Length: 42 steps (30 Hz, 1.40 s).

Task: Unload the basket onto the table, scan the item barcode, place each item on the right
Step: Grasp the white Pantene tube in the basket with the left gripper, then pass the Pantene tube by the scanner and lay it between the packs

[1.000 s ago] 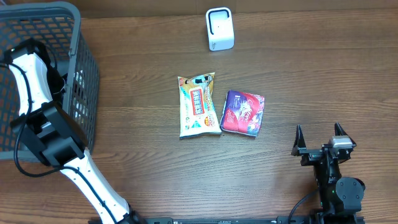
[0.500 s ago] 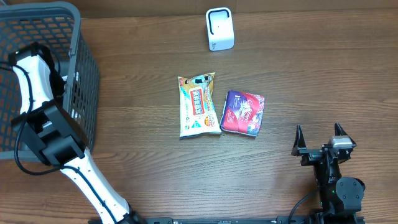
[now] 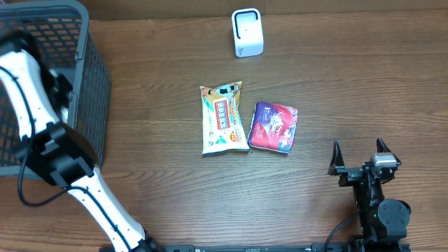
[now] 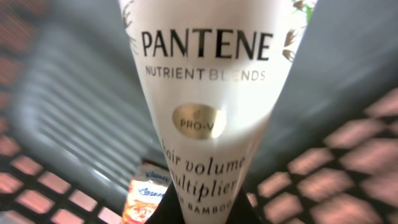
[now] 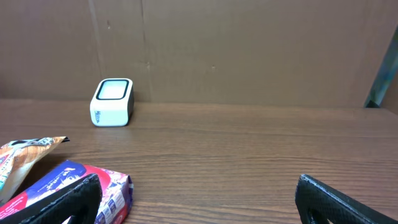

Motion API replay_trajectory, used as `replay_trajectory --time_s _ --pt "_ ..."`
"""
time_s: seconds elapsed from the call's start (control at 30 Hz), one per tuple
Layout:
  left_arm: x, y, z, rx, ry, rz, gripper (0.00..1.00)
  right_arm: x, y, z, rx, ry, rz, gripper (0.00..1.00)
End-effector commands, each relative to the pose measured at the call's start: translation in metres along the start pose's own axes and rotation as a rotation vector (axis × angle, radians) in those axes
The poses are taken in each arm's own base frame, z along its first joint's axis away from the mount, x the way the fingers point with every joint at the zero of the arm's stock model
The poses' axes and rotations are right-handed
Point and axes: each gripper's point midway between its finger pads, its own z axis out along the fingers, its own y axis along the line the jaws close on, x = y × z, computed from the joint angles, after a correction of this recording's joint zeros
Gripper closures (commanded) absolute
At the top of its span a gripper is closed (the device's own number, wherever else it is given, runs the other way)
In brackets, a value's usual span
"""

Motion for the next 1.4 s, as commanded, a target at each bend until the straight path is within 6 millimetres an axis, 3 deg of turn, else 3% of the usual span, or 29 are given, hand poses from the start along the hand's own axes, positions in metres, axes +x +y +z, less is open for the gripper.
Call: replay_trajectory --time_s 0.0,0.13,0.17,0.3,0.43,0.57,0.7,0.8,0.87,1.07,1.23,1.27,1.37 --pt "-0.023 -0.004 -0.105 0.152 -0.299 -0.031 0.96 0.002 -0.001 0.0 0.005 -0.003 0.0 0.0" --pt "-0.009 -0.018 -0.205 0.348 -0.538 0.006 0.96 0.002 -0.001 0.0 0.005 -0.004 0.0 0.0" --pt "0.0 -0.024 -0.23 0.4 -0.594 0.026 0.96 0.002 -0.001 0.0 0.005 -0.004 0.0 0.0" --pt "0.046 -0.054 -0.299 0.575 -0.709 0.14 0.96 0.002 -0.001 0.0 0.005 -0.003 0.0 0.0" --pt "0.099 -0.1 -0.338 0.702 -0.732 0.3 0.96 0.002 -0.001 0.0 0.005 -0.003 0.0 0.0" --pt "0.151 -0.163 -0.347 0.796 -0.676 0.491 0.96 0.002 -0.001 0.0 0.005 -0.003 0.0 0.0" --pt "0.206 -0.229 -0.328 0.836 -0.526 0.673 0.96 0.002 -0.001 0.0 0.005 -0.003 0.0 0.0" --pt "0.248 -0.271 -0.297 0.814 -0.376 0.79 0.96 0.002 -0.001 0.0 0.005 -0.003 0.0 0.0" --pt "0.273 -0.296 -0.265 0.749 -0.272 0.841 0.96 0.002 -0.001 0.0 0.005 -0.004 0.0 0.0" --pt "0.31 -0.328 -0.172 0.448 -0.123 0.869 0.96 0.002 -0.001 0.0 0.005 -0.003 0.0 0.0" --pt "0.342 -0.35 -0.109 0.308 -0.022 0.917 0.96 0.002 -0.001 0.0 0.005 -0.004 0.0 0.0" --pt "0.353 -0.357 -0.081 0.26 0.014 0.925 0.96 0.002 -0.001 0.0 0.005 -0.003 0.0 0.0" --pt "0.358 -0.36 -0.052 0.201 0.046 0.907 0.96 0.002 -0.001 0.0 0.005 -0.003 0.0 0.0"
